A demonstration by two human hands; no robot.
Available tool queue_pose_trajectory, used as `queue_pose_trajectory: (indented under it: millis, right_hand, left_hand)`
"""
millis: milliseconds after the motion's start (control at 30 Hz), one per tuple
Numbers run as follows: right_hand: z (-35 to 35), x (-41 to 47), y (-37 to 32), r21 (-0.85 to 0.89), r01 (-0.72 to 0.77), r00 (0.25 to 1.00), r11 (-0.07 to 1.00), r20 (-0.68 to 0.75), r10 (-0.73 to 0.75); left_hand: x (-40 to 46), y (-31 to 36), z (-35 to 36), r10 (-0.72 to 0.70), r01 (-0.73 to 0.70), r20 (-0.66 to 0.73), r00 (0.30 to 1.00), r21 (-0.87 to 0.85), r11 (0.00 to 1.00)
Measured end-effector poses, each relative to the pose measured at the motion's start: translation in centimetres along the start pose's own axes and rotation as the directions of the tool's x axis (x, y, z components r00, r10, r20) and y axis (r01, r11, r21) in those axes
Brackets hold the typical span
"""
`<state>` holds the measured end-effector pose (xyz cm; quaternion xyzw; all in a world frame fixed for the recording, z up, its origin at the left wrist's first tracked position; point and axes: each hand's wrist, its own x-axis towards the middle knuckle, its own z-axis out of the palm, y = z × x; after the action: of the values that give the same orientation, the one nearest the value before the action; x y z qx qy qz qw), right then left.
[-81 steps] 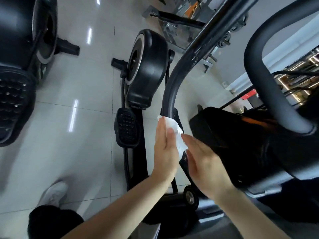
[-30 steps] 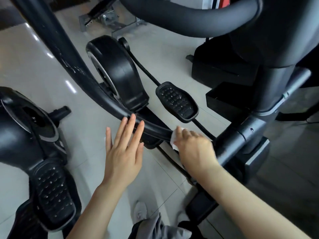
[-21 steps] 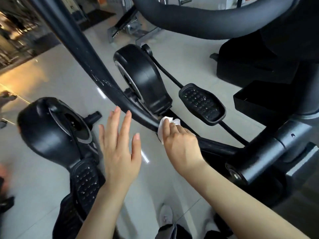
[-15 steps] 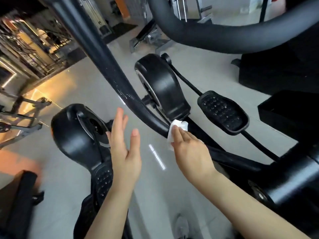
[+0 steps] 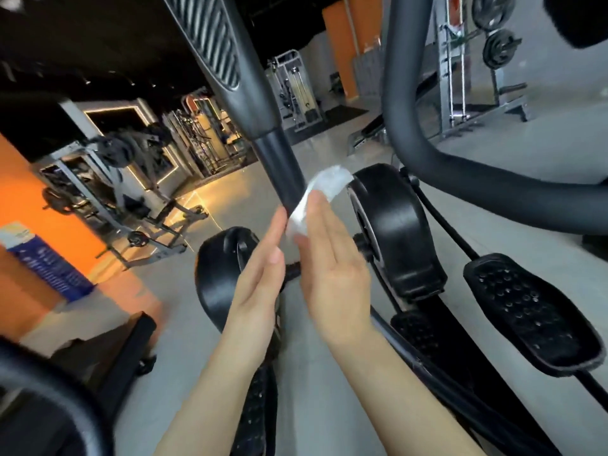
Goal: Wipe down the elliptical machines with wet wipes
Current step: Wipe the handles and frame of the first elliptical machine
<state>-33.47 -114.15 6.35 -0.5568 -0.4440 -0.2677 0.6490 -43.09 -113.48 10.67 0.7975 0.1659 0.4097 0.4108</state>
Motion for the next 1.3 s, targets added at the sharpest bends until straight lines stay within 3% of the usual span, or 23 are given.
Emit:
queue_pose_trajectory:
  millis: [100,167,233,267,333,433,500,567,633,700,767,833,933,967,1067,1133,1200,1300]
  right_hand:
    - [-1.0,-4.3,2.1,-0.074,-0.02,0.998,0.997,0.065,0.025]
    - [-1.1,-4.7,2.8,-0.066,-0.027,0.999,0.997,0.035,0.029]
    - [-1.0,-2.3,1.7,0.029,-0.038,0.999,0.999,-0.003,0.038]
    - [-0.8,-0.6,0.9,0.095,-0.025,0.999,0.995,-0.021,0.027]
    - [-0.7,3.0,-0.9,0.192,0.013,0.998,0.981,-0.067,-0.001]
    - [-0.6,6.9,-3.0,0.304,-0.039,0.993,0.952,-0.096,0.072]
    - [-0.8,7.0,-3.2,0.361,-0.108,0.988,0.926,-0.067,0.141]
    - [-1.3,5.7,-2.6,0.42,-0.217,0.97,0.881,-0.013,0.245]
    - [-2.1,5.0,-2.8,0.526,-0.391,0.907,0.755,0.079,0.414]
    - [-2.8,6.3,-3.7,0.613,-0.423,0.872,0.667,0.073,0.485]
    - [-3.4,9.0,-5.6,0.664,-0.315,0.898,0.678,-0.024,0.44]
    - [-3.2,11.9,-7.5,0.654,-0.156,0.947,0.74,-0.113,0.3]
    - [-1.5,13.2,-7.7,0.437,0.046,0.983,0.898,-0.181,0.038]
    - [-0.9,12.5,-6.9,0.395,0.047,0.986,0.917,-0.165,0.02]
    - [-1.1,9.5,-5.7,0.406,-0.145,0.968,0.902,-0.129,0.214]
    - [-1.2,9.3,-5.6,0.438,-0.195,0.956,0.878,-0.116,0.27]
    - [-1.2,10.9,-5.9,0.471,-0.201,0.956,0.859,-0.097,0.276]
    - [-1.9,15.3,-7.8,0.461,-0.093,0.984,0.883,-0.093,0.152]
  left_hand:
    - [0.7,-0.8,-0.6,-0.019,0.018,0.01,1.0,0.105,0.994]
    - [1.8,-0.3,-0.3,-0.054,0.043,0.048,0.997,0.202,0.978]
    - [1.8,0.5,-1.1,0.028,-0.062,0.172,0.985,0.197,0.978]
    - [2.3,0.7,-1.4,0.049,-0.085,0.17,0.984,0.211,0.974]
    - [2.5,2.1,-1.5,-0.026,0.013,0.189,0.982,0.072,0.997]
    - [2.1,3.2,-1.6,-0.071,0.078,-0.063,0.995,0.117,0.99]
    - [1.3,4.0,-2.3,0.01,0.012,-0.161,0.987,0.135,0.991]
    - [1.8,5.2,-2.7,0.068,-0.036,-0.192,0.979,0.165,0.986]
    - [2.9,6.8,-3.2,0.13,-0.091,-0.207,0.97,0.191,0.977]
    - [4.5,8.2,-3.5,0.183,-0.15,-0.223,0.957,0.158,0.976]
    - [6.0,9.8,-3.6,0.24,-0.218,-0.223,0.945,0.116,0.969]
    - [7.5,11.2,-4.0,0.288,-0.276,-0.246,0.925,0.081,0.958]
    - [9.3,12.8,-4.3,0.312,-0.312,-0.27,0.911,0.044,0.949]
    - [9.7,13.1,-4.2,0.315,-0.312,-0.252,0.915,0.053,0.949]
    - [10.4,12.7,-4.2,0.321,-0.31,-0.21,0.924,0.084,0.947]
    - [10.7,12.3,-4.3,0.31,-0.308,-0.212,0.927,0.047,0.95]
    - [10.7,12.3,-4.7,0.297,-0.301,-0.193,0.935,0.009,0.954]
    - [10.5,12.5,-5.2,0.292,-0.298,-0.173,0.941,-0.01,0.954]
